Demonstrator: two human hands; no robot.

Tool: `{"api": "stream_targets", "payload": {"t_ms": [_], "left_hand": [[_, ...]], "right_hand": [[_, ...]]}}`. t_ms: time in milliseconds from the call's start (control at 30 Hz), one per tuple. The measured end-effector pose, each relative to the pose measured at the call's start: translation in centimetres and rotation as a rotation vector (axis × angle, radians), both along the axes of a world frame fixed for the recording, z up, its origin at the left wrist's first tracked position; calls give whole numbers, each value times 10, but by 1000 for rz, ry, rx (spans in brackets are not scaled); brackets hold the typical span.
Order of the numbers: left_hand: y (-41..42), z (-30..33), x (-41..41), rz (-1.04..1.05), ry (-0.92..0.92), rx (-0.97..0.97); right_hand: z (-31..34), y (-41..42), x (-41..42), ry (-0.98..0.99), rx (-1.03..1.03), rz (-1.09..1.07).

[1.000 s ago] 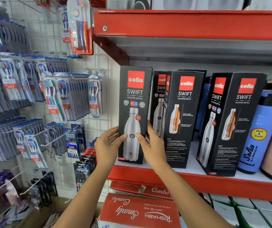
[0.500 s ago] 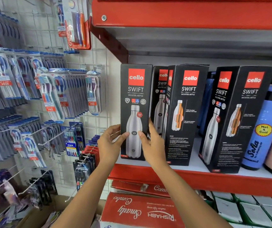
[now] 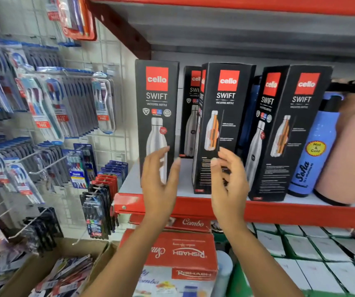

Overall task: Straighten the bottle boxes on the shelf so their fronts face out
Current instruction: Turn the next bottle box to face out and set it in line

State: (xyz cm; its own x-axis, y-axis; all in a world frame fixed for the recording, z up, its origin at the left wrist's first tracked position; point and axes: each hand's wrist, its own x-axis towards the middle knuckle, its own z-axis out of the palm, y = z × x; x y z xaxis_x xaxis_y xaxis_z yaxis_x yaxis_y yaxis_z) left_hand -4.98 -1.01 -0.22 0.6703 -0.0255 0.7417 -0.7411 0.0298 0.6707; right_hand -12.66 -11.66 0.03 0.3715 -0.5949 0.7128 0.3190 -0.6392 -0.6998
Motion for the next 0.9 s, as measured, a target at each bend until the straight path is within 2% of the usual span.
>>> {"api": "stream_targets", "payload": {"t_ms": [100,200,300,433,600,800,900], "left_hand": [[-22,-1,-10,-196,142,11],[-41,3,-14,-318,311,75],[-51,11,-18,-390,433,137],[-54,15,-21,-460,496,203],[-50,10,-24,-464,474,198],[-43,15,-35,-317,240,58],[-40,26,-44,-324,186,-36]], "right_hand": [[2,-17,-4,25,52,-30],[5,-30,-5,182,91,20],[10,-38,-5,345,158,138],[17,-41,-6,466,236,313],[19,-46,-16,433,226,356],[21,-46,-36,287,238,399],[24,-49,-48,232,278,428]]}}
